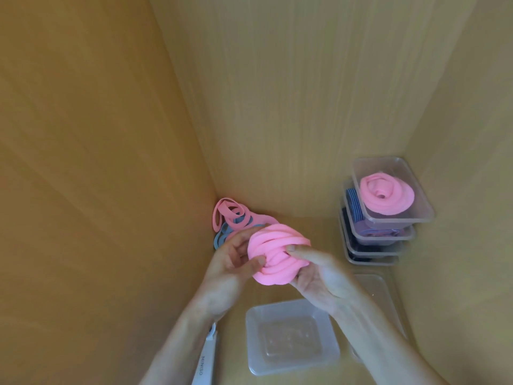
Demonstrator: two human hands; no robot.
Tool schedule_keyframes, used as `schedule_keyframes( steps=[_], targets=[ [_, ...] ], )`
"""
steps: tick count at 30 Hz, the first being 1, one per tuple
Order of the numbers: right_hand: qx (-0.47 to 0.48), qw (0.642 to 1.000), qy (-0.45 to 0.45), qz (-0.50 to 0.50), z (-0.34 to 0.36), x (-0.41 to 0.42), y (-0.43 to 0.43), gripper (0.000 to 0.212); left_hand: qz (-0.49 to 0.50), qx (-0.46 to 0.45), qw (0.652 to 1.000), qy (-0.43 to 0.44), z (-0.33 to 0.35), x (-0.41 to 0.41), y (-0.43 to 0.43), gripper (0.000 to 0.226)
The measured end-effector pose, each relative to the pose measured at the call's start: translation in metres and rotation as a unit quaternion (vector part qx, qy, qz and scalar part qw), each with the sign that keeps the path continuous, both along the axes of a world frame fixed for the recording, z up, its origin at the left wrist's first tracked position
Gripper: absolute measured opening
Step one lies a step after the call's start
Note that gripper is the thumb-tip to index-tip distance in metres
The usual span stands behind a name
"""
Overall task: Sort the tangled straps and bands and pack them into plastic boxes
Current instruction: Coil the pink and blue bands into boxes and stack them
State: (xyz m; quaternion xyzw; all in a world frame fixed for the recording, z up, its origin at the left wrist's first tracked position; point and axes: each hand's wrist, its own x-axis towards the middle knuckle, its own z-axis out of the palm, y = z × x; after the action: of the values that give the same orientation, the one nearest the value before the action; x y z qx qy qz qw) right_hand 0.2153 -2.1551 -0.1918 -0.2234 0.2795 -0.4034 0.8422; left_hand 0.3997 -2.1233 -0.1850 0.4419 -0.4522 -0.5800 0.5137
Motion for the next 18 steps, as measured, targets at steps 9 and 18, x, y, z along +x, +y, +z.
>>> schedule_keyframes(
  steps=[9, 18],
  targets=[
    [-0.131, 0.976, 0.112, 0.133, 0.003, -0.002, -0.001, 0.041, 0.015, 0.005, 1.0, -0.012, -0.003, 0.0, -0.007, 0.044],
    [-0.135, 0.968, 0.076, 0.198, -0.001, -0.01, -0.007, 0.063, -0.02, 0.01, 0.997, -0.074, 0.005, -0.004, -0.018, 0.047]
  ],
)
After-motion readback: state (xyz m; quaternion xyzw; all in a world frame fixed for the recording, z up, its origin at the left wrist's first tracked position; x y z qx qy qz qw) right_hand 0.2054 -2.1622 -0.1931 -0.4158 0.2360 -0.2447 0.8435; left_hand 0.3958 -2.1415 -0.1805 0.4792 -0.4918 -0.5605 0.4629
